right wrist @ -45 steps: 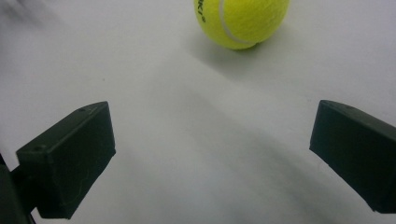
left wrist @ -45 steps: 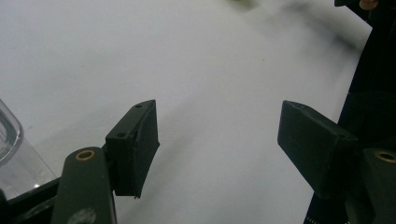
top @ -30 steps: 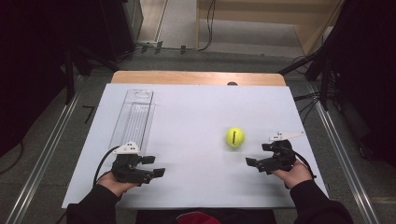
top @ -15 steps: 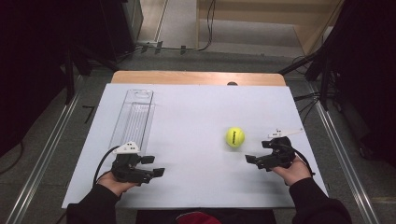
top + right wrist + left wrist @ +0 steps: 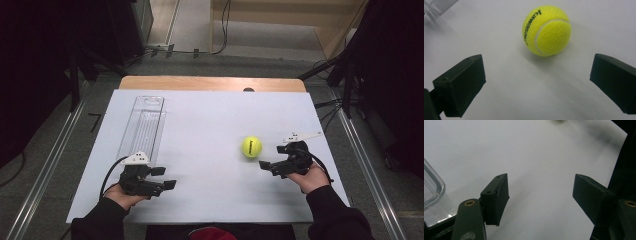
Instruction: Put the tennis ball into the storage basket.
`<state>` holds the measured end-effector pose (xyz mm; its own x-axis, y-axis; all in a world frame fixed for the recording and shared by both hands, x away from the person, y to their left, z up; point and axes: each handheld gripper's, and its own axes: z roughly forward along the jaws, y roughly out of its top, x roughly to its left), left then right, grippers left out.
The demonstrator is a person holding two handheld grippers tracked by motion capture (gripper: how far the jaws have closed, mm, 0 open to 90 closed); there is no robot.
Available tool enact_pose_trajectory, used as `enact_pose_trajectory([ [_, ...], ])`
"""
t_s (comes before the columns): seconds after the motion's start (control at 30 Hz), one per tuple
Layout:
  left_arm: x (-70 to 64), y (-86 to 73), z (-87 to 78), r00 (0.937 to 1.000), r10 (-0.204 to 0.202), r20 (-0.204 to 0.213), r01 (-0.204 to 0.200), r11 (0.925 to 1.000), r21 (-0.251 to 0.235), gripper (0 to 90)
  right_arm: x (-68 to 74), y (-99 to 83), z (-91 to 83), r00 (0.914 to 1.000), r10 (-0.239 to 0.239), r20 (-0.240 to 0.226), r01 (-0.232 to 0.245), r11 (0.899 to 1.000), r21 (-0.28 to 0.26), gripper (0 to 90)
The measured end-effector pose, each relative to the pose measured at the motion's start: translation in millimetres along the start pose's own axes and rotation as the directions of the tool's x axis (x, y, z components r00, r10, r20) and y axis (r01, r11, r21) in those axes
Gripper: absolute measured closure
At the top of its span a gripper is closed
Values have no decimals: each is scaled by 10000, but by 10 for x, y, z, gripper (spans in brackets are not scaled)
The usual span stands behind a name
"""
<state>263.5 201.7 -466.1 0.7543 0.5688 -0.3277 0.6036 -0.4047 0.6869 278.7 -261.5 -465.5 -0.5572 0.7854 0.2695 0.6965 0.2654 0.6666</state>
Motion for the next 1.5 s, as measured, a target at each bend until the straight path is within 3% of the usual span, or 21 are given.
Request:
enact_pose_trajectory([
  [0.93,5,-4,0,10000,20,-9,-20,10000,79,297,50,411,48,9981,-609,62,609,9981,-8,0],
  [1.5,7,-7,3,10000,4,38,-4,9999,115,297,23,665,208,9974,-710,130,710,9975,-30,0],
])
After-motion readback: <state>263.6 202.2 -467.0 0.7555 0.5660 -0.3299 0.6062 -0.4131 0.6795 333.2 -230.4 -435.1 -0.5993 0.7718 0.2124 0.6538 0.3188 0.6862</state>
